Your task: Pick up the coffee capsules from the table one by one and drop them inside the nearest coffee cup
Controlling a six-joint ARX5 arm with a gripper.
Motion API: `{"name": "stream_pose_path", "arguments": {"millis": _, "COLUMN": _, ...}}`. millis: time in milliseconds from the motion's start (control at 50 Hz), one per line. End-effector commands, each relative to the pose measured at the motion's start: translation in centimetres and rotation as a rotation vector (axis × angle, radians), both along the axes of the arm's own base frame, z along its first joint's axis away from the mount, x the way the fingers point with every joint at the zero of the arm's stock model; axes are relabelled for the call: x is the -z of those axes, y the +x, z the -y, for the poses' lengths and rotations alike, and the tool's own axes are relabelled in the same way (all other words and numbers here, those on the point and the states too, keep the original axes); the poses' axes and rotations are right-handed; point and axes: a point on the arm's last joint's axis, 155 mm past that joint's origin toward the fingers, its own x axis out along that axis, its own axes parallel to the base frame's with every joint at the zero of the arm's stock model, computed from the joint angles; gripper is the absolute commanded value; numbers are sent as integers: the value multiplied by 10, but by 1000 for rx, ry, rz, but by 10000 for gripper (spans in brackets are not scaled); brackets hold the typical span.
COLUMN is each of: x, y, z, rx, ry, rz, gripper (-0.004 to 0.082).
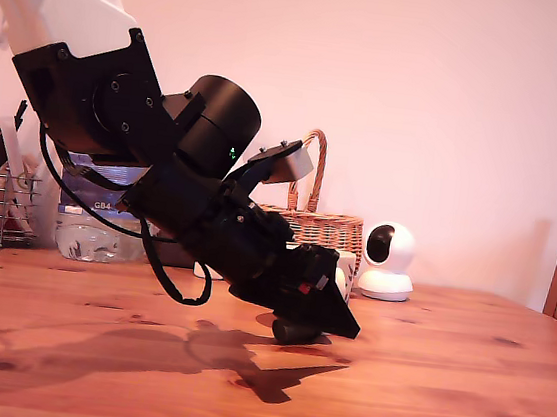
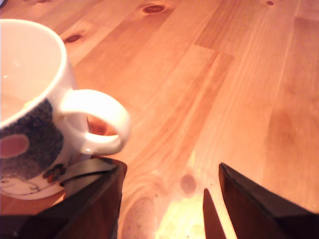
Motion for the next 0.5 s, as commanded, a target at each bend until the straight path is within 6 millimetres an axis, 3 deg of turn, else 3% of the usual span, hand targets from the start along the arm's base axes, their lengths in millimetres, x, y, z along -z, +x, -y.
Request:
{"name": "stream_pose_path", "arguments": {"millis": 0, "x": -13, "y": -4, "z": 5, "rx": -6, "ry": -31, "rz": -4, "gripper": 521}}
{"name": "stream_pose_path", "arguments": {"millis": 480, "x": -32, "y": -10, "z": 13, "rx": 30, "ry": -132, "rz": 35, "gripper": 520}}
